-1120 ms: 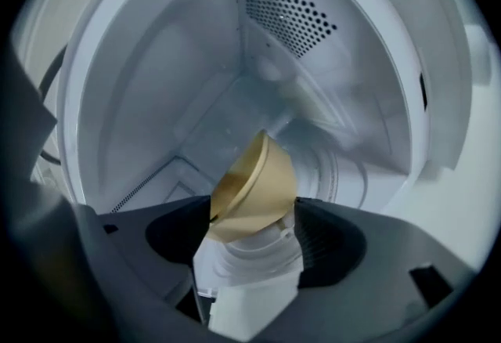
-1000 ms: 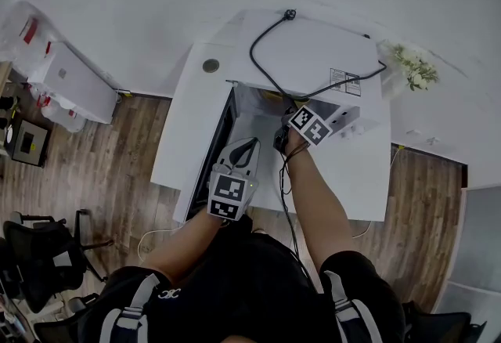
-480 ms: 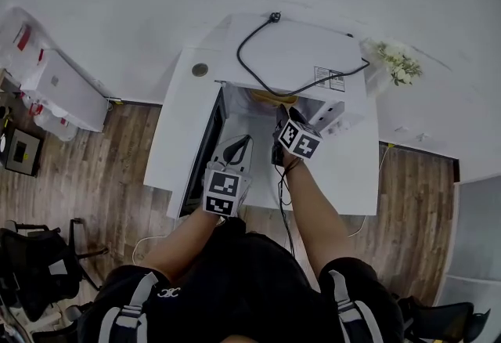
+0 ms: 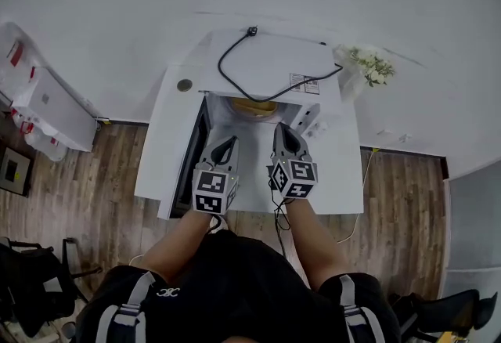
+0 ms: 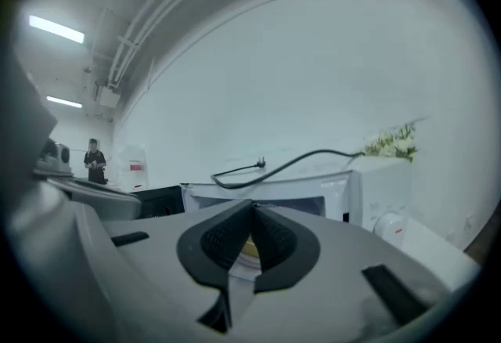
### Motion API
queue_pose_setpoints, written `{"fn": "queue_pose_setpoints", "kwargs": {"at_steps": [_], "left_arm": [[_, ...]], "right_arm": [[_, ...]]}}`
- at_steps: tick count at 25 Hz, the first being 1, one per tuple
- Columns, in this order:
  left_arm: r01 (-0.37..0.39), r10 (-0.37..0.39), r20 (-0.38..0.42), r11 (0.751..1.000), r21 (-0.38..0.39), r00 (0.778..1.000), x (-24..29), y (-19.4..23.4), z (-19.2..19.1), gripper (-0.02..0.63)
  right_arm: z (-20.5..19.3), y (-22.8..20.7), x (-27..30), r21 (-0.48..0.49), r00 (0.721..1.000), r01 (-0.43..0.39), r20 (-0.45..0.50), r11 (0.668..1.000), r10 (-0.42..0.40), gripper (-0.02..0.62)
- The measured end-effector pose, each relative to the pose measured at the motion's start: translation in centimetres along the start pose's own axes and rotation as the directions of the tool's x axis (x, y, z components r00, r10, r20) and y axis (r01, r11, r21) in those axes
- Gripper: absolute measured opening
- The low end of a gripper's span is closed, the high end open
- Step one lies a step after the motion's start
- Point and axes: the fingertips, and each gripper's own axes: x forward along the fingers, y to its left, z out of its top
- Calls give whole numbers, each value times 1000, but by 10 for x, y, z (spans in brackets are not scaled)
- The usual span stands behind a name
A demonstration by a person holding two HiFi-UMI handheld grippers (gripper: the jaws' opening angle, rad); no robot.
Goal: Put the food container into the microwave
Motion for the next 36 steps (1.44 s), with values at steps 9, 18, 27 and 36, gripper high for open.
{"fn": "queue_pose_setpoints", "kwargs": {"at_steps": [9,18,27,36], "left_arm": [[28,-29,28,999,29,999,-3,-28,12,2],[56,-58,37,997,51,998,0,-53,18,2],[42,-43,21,998,42,999,1,-61,13,2],[39,-39,2,998,57,999,5,-62,7,2]], "right_arm": [[46,6,-70,-57,994,-5,105,998,11,-2],[34,-11,-104,-47,995,48,88,998,-44,-2],[21,-23,-108,-5,997,46,58,999,-46,-2],[14,-25,-106,10,998,36,45,999,-37,-2]]}}
